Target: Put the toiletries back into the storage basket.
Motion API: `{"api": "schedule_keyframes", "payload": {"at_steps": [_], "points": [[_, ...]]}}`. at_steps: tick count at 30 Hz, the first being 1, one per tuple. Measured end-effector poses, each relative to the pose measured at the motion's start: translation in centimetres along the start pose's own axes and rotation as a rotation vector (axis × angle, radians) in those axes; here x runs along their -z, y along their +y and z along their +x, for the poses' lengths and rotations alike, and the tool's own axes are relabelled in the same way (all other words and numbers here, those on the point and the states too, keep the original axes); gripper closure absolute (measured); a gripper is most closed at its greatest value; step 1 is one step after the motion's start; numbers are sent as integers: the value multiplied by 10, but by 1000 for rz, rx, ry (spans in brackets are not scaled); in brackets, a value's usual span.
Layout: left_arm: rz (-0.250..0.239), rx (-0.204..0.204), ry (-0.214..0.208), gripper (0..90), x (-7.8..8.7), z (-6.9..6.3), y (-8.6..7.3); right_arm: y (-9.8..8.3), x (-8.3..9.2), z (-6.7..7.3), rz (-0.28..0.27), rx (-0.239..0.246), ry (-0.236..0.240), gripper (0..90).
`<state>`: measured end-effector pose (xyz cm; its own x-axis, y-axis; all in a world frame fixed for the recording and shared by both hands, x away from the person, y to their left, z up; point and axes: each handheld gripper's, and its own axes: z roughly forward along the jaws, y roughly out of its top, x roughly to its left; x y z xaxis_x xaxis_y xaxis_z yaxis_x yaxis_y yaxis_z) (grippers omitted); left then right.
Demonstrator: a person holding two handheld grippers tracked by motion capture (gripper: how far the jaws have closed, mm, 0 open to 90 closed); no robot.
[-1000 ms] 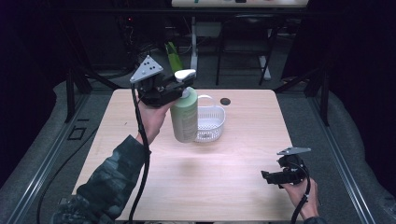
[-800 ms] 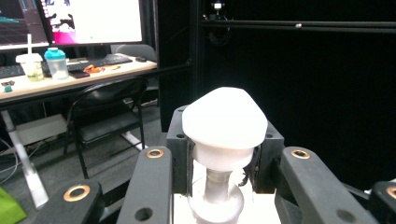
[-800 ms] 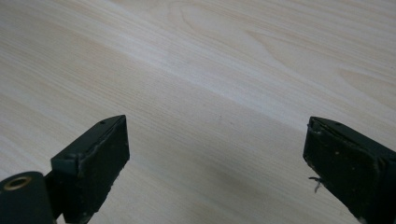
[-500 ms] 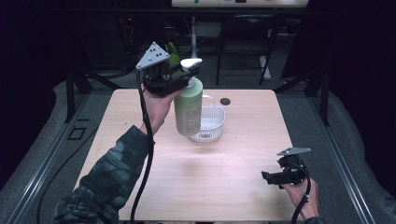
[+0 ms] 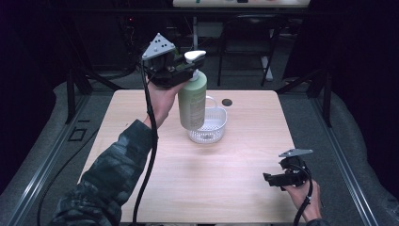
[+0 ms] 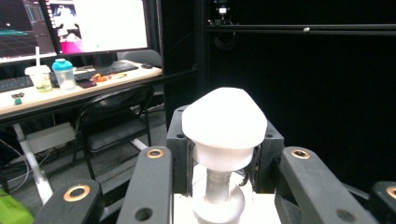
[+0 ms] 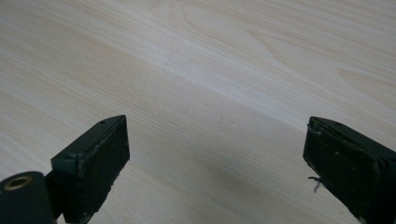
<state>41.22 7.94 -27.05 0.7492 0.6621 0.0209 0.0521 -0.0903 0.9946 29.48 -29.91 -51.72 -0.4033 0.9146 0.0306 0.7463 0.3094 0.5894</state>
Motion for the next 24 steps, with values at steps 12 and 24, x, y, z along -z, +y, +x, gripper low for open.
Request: {"api": "schedule_keyframes", "payload": {"at_steps": [12, 24], "points": [[12, -2, 13, 670, -19, 2, 7, 0, 1, 0, -2, -1, 2, 67], [22, 10, 16, 670, -38, 2, 9, 0, 1, 0, -5, 1, 4, 67]]}}
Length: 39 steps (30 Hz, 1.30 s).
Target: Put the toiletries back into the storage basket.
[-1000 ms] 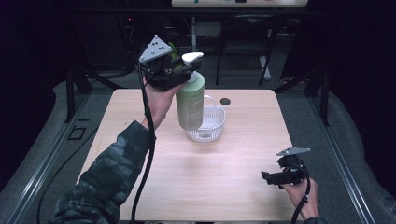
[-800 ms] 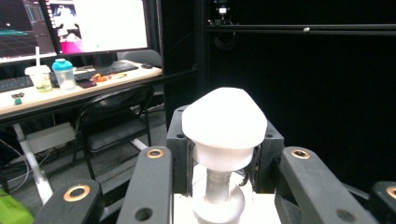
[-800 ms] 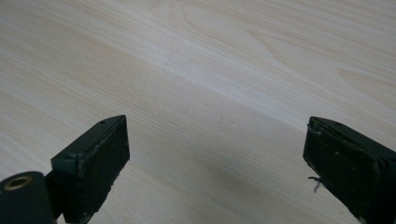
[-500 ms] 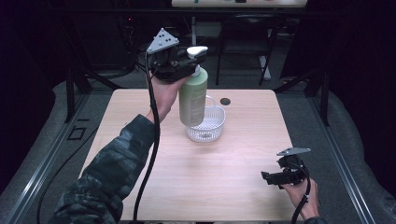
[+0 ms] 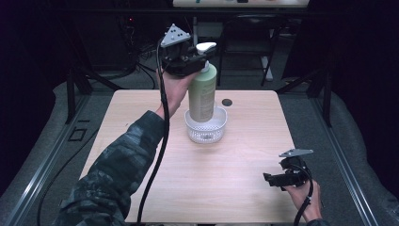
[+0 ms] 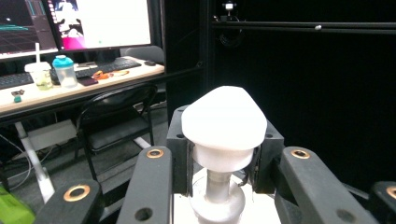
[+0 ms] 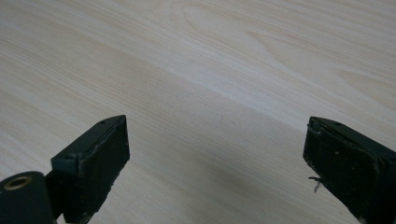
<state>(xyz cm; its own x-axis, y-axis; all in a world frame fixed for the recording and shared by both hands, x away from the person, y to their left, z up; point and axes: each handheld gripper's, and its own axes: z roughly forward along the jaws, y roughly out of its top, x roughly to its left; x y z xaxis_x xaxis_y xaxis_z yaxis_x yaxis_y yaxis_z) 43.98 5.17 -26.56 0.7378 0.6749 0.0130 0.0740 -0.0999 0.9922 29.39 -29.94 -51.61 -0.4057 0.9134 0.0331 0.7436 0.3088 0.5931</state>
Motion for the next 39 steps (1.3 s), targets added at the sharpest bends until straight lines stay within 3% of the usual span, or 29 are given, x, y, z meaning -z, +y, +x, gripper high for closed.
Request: {"api": "schedule_keyframes", "payload": {"at_steps": [19, 28, 39], "points": [[28, -4, 14, 670, -23, 1, -6, 0, 0, 1, -2, 1, 5, 67], [45, 22, 19, 670, -33, 4, -17, 0, 1, 1, -2, 14, -1, 66], [71, 15, 34, 670, -41, 7, -29, 0, 2, 3, -6, 15, 5, 67]]}}
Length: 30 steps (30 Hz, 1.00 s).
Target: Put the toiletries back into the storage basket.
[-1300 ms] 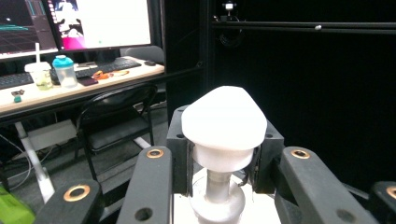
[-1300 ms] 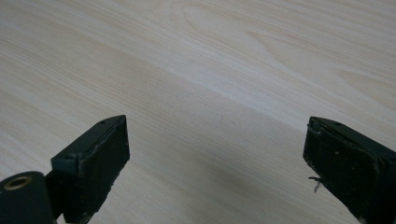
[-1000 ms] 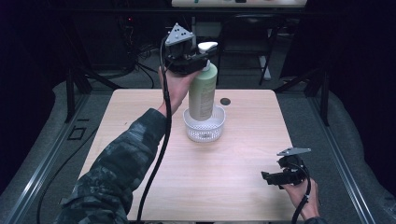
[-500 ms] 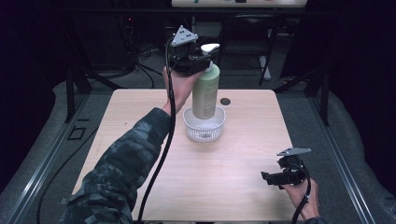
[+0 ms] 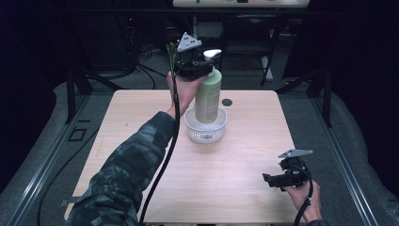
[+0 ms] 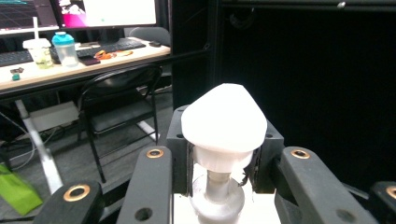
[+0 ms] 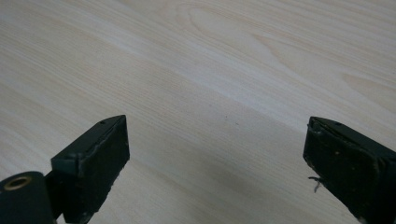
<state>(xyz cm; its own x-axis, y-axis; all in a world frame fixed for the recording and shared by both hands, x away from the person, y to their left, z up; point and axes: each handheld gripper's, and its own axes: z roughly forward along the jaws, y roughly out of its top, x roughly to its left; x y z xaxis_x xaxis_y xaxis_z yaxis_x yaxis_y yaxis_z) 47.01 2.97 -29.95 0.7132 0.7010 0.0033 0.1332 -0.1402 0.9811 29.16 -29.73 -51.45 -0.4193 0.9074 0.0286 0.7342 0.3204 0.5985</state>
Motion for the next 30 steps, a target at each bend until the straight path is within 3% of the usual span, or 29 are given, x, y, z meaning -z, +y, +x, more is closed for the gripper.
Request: {"api": "schedule_keyframes", "payload": {"at_steps": [14, 30], "points": [[34, -3, 17, 670, -7, 7, -13, 0, -1, 1, 7, 5, 4, 66], [31, 19, 22, 670, -11, 9, -27, 0, 0, 2, 3, 12, 2, 66]]}}
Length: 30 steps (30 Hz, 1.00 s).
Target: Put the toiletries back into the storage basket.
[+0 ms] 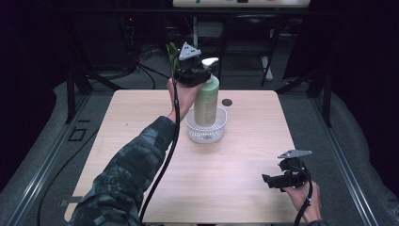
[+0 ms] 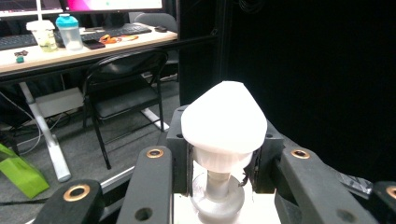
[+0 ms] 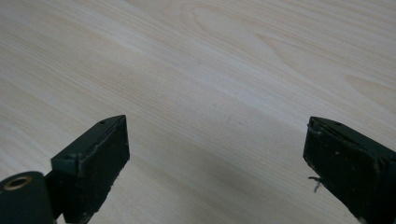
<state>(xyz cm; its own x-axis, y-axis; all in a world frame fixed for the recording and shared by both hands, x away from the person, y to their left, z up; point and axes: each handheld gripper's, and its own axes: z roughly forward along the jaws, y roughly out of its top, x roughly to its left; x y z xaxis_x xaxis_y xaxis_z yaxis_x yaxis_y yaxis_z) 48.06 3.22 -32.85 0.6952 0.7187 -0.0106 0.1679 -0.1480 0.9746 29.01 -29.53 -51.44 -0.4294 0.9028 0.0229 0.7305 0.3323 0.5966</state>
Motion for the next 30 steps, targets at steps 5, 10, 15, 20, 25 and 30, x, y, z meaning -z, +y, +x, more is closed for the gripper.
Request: {"api": "schedule_keyframes", "payload": {"at_steps": [5, 10, 15, 20, 25, 30], "points": [[-7, 5, -2, 670, -1, 1, -6, 0, 0, 0, -1, 1, 0, 66], [-1, 9, -6, 670, -4, 0, -12, 0, 0, 0, 0, 5, 0, 66], [-6, 11, -8, 670, -4, 0, -15, 0, 0, 0, 1, 7, -2, 66], [-8, 14, -8, 670, -5, 0, -18, 0, 0, 0, 2, 6, -2, 66], [-8, 26, -14, 670, -6, 0, -23, 1, -1, 1, 2, 11, -2, 66], [-8, 29, -17, 670, -7, 0, -29, 1, -1, 1, -7, 10, 2, 65]]}}
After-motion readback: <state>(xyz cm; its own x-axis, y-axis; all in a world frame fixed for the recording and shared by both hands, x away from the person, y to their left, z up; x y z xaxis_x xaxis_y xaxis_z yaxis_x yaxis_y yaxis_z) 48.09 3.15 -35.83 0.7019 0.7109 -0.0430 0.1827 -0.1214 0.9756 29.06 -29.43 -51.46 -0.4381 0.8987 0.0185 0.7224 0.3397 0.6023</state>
